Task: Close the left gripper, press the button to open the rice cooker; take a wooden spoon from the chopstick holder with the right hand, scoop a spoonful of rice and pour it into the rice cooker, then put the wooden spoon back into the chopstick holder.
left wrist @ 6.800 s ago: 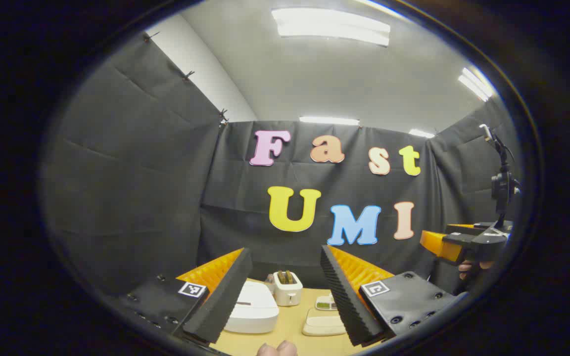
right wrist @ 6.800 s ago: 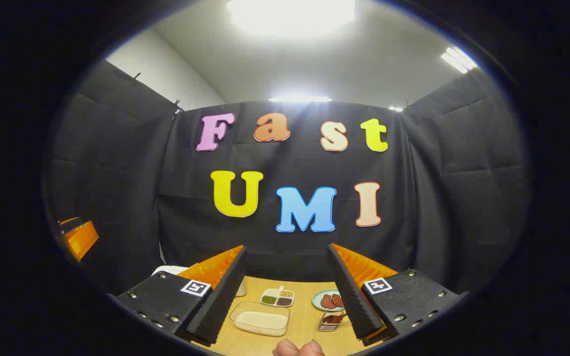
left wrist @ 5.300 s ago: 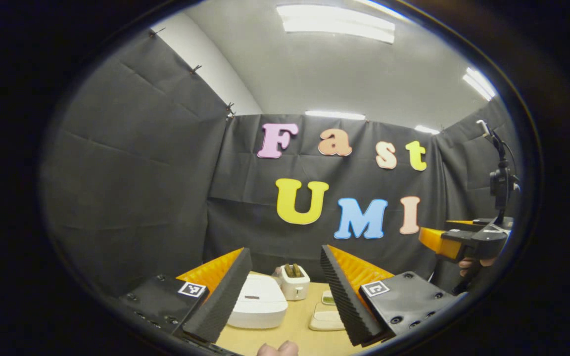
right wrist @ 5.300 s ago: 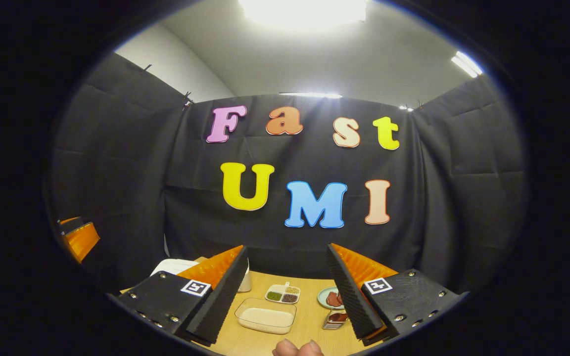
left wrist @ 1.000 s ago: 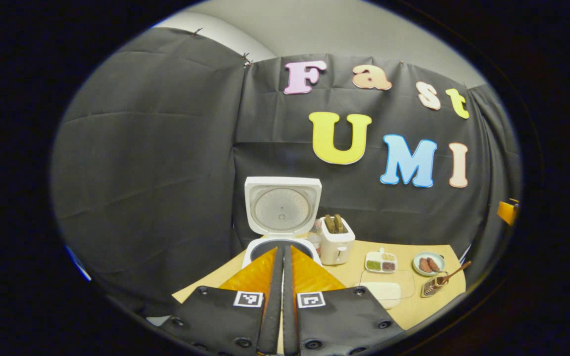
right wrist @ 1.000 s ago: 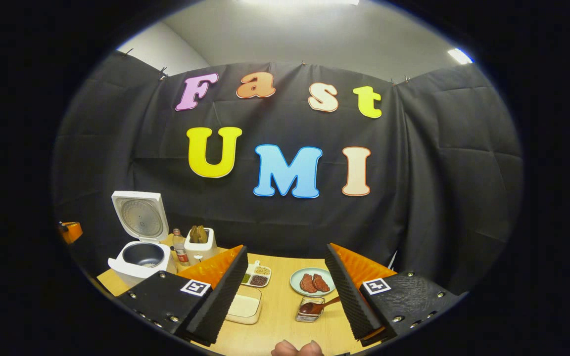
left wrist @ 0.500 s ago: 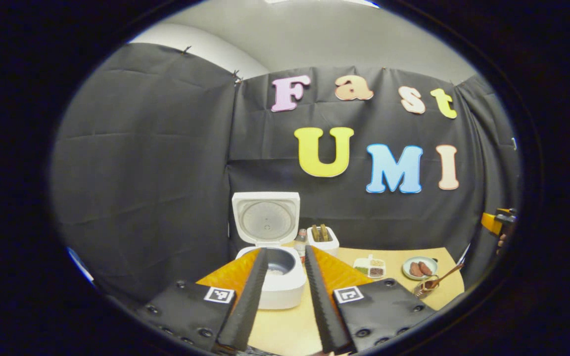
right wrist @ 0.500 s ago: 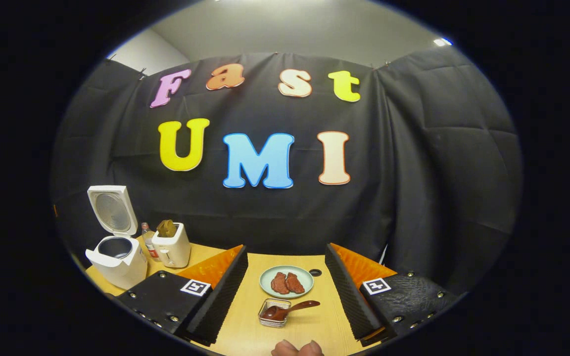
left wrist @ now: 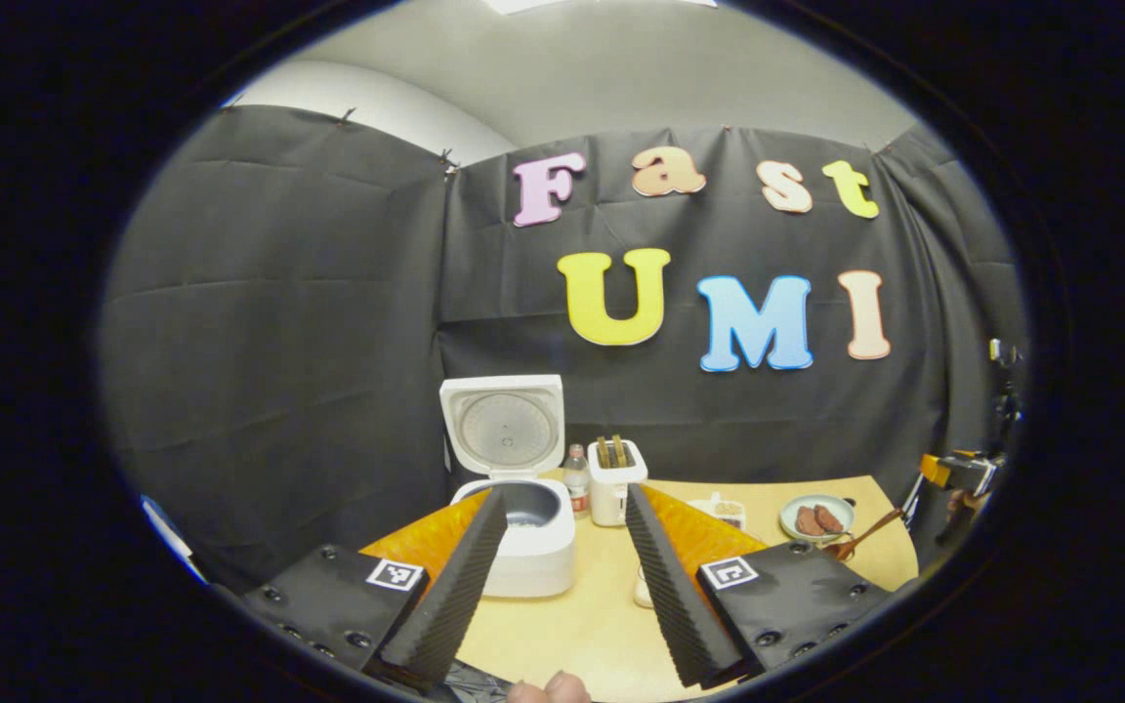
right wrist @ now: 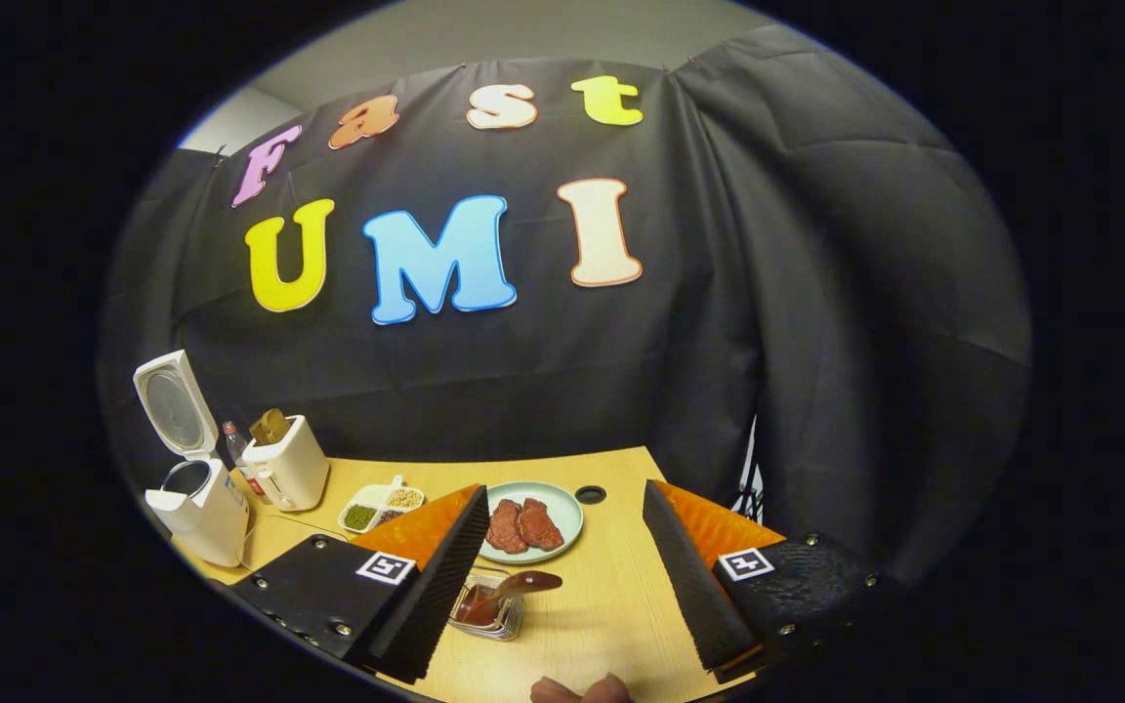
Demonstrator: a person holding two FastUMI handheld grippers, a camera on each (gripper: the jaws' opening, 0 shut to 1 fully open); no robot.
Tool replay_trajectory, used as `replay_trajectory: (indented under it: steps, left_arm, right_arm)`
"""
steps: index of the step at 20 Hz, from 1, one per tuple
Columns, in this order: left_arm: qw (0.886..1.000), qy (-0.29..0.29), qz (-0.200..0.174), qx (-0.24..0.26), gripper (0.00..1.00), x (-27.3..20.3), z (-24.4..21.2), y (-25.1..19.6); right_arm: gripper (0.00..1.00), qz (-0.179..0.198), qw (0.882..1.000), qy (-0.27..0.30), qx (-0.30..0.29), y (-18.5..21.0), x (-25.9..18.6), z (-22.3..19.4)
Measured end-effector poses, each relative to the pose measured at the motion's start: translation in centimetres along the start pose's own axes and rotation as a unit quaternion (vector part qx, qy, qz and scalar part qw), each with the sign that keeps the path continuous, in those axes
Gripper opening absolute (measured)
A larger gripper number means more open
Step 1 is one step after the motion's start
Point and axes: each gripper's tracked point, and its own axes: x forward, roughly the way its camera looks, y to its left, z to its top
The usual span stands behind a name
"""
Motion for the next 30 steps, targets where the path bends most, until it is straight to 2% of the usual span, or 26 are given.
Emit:
replay_trajectory:
  steps: [4, 7, 9, 10, 16, 18, 21, 22, 23, 24, 25, 27, 28, 30]
  left_arm:
    - [1.0, 0.005, -0.018, 0.019, 0.91, -0.3, -0.1, -1.7]
    - [0.999, 0.013, -0.028, 0.032, 0.95, -0.3, -0.5, -2.7]
    - [0.999, 0.02, -0.035, 0.027, 0.94, -0.3, -0.8, -3.3]
    - [0.999, 0.022, -0.036, 0.027, 1.0, -0.2, -0.9, -3.4]
    - [0.999, 0.038, -0.017, 0.032, 1.0, -0.7, -2.3, -1.7]
    - [0.998, 0.041, -0.011, 0.036, 1.0, -1.0, -2.7, -1.0]
    - [0.998, 0.045, -0.006, 0.031, 1.0, -1.4, -3.3, -0.4]
    - [0.998, 0.046, -0.004, 0.031, 0.98, -1.7, -3.3, -0.1]
    - [0.998, 0.045, -0.002, 0.032, 0.97, -1.8, -3.3, 0.1]
    - [0.998, 0.044, 0.0, 0.034, 1.0, -2.2, -3.4, 0.5]
    - [0.999, 0.041, 0.001, 0.035, 1.0, -2.3, -3.2, 0.6]
    - [0.999, 0.039, 0.004, 0.034, 1.0, -2.9, -3.2, 0.9]
    - [0.999, 0.039, 0.005, 0.032, 0.98, -3.1, -3.2, 1.1]
    - [0.999, 0.036, 0.007, 0.027, 1.0, -3.3, -3.1, 1.3]
  right_arm:
    - [0.97, 0.012, 0.998, 0.035, 0.058, 0.6, 2.5, -4.7]
    - [0.97, 0.014, 0.995, 0.053, 0.081, 1.3, 4.2, -7.3]
    - [0.97, 0.02, 0.993, 0.066, 0.092, 1.9, 5.2, -8.7]
    - [0.97, 0.023, 0.993, 0.072, 0.095, 2.1, 5.6, -9.1]
    - [0.96, 0.032, 0.986, 0.11, 0.123, 3.7, 6.9, -11.7]
    - [0.78, 0.036, 0.982, 0.125, 0.134, 4.3, 7.5, -12.5]
    - [0.78, 0.036, 0.977, 0.143, 0.152, 5.2, 8.3, -13.3]
    - [0.59, 0.034, 0.976, 0.143, 0.16, 5.0, 7.8, -12.8]
    - [0.34, 0.031, 0.975, 0.145, 0.166, 5.3, 7.9, -13.0]
    - [0.24, 0.036, 0.973, 0.148, 0.172, 5.7, 8.0, -13.0]
    - [0.21, 0.043, 0.972, 0.153, 0.175, 6.2, 7.9, -13.1]
    - [0.22, 0.038, 0.971, 0.156, 0.178, 5.8, 7.9, -12.9]
    - [0.14, 0.039, 0.971, 0.15, 0.18, 5.9, 7.7, -12.6]
    - [0.14, 0.046, 0.972, 0.148, 0.176, 6.2, 7.2, -11.9]
